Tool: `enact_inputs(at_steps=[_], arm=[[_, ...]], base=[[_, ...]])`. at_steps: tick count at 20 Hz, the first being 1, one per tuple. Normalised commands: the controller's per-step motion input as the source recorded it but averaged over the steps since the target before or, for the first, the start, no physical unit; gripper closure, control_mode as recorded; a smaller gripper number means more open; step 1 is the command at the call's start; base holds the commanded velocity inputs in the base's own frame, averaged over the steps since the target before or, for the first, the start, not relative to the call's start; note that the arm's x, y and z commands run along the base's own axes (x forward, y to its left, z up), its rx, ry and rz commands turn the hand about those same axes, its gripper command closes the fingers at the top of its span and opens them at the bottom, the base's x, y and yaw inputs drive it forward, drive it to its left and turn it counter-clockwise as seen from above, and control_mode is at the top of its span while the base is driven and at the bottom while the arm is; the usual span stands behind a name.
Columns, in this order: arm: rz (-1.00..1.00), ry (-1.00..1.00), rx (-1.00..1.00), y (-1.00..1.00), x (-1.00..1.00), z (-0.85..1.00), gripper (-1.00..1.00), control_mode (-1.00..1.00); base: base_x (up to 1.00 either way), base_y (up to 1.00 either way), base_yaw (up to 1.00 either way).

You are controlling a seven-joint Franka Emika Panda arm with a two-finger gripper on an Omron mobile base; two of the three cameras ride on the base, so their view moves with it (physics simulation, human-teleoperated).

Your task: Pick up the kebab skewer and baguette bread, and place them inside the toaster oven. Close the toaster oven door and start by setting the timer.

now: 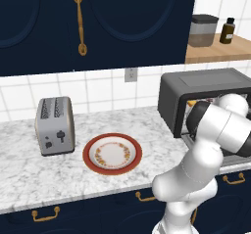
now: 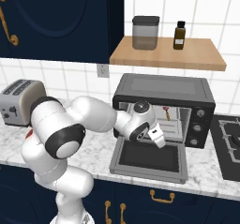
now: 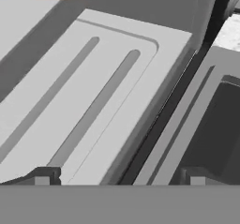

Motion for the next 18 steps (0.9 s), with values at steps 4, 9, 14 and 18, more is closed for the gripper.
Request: enact_inputs(at_steps=[4,9,14,18], arm=[[-0.02,-0.04,0.07,-0.04,-0.38,0.05,-1.0,-1.0],[0.08,-0.01,0.0,0.07,-0.9,0.41,-1.0,-1.0],[0.26,0.05,0.0,0.57,-0.99,0.19,-1.0,-1.0],[0.27,0.12,-0.01,0.35,-0.82,0.0,-1.0,-1.0]], base=[[0.0,0.0,0.0],[0.0,0.0,0.0],[0.0,0.0,0.0],[0.0,0.0,0.0]])
